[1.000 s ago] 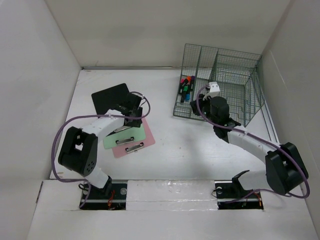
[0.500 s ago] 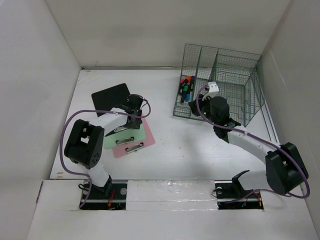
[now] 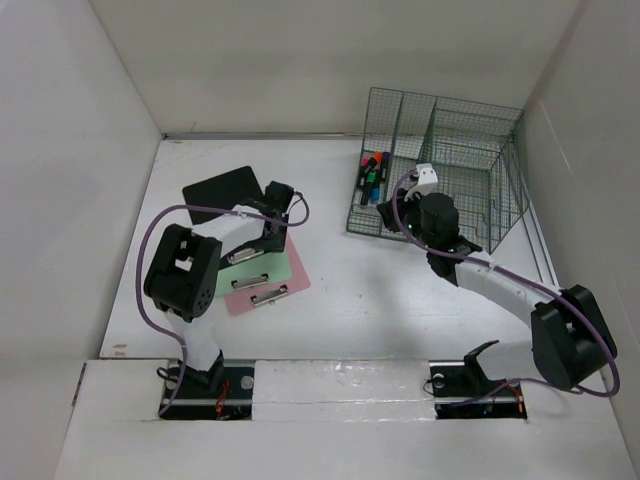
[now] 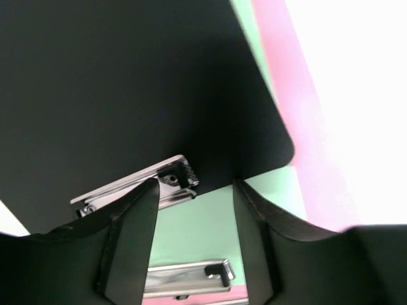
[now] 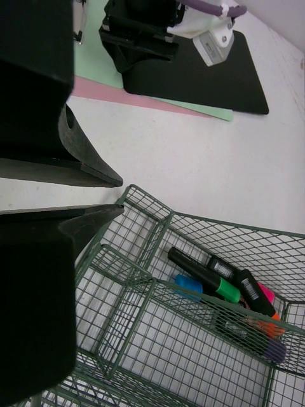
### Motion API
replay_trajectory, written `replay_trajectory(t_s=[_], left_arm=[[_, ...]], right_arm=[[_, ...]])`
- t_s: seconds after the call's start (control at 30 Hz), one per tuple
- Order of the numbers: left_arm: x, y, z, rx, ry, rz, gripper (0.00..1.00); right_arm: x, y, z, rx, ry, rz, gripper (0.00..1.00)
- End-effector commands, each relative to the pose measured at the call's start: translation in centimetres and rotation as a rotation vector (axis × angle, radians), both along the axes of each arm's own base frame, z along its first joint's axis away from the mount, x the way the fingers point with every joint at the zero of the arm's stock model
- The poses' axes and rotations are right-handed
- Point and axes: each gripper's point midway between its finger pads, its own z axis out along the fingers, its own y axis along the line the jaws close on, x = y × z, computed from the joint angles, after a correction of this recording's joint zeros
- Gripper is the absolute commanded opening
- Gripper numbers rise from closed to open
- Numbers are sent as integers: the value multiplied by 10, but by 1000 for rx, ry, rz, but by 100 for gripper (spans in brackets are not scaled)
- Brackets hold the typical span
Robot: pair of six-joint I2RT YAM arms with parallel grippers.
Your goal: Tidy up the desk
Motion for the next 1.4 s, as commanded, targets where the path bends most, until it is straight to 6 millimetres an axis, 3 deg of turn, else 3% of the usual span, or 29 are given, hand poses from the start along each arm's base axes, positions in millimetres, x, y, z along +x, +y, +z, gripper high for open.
replay_trajectory(t_s=[0.0,0.07,0.1,0.2,0.4,0.47,0.57,0.67,0.7,0.77,0.9,1.07,1.1,1.13,1.37], left_arm=[[-19,-15,-23,7,111,-51,42],[-15,-20,-25,11,110,-56,35],[-13,-26,-26,3,108,-66,23],[2,-33,-23,-4,78,-55,12],[39,-61,-10,-86,9,-41,4],[56,-73,4,-129,-38,-30,4],[65,-95,27,-175,-108,-59,7],[63,-111,63,-202,-195,-99,21],[65,-108,82,-214,-245,-91,32],[57,-111,102,-250,-272,-97,41],[49,-100,118,-247,-314,-84,56],[40,-82,106,-208,-294,-105,64],[40,-95,109,-266,-292,-137,67],[31,-88,92,-214,-259,-218,68],[47,-61,83,-210,-253,-352,69]], right_arm=[[2,0,31,36,-88,5,23],[1,0,30,34,-89,4,23],[2,0,31,35,-91,4,23],[1,0,31,34,-91,4,23],[0,-1,34,36,-100,5,23],[0,-1,33,37,-98,4,23],[1,-1,32,34,-98,5,23],[1,0,31,34,-95,5,23],[1,0,30,34,-93,4,23],[1,0,30,33,-93,8,23],[1,1,30,37,-93,10,23],[0,2,32,41,-98,16,23],[0,1,33,43,-99,16,23],[0,2,33,42,-99,19,23],[-2,2,33,45,-101,21,23]])
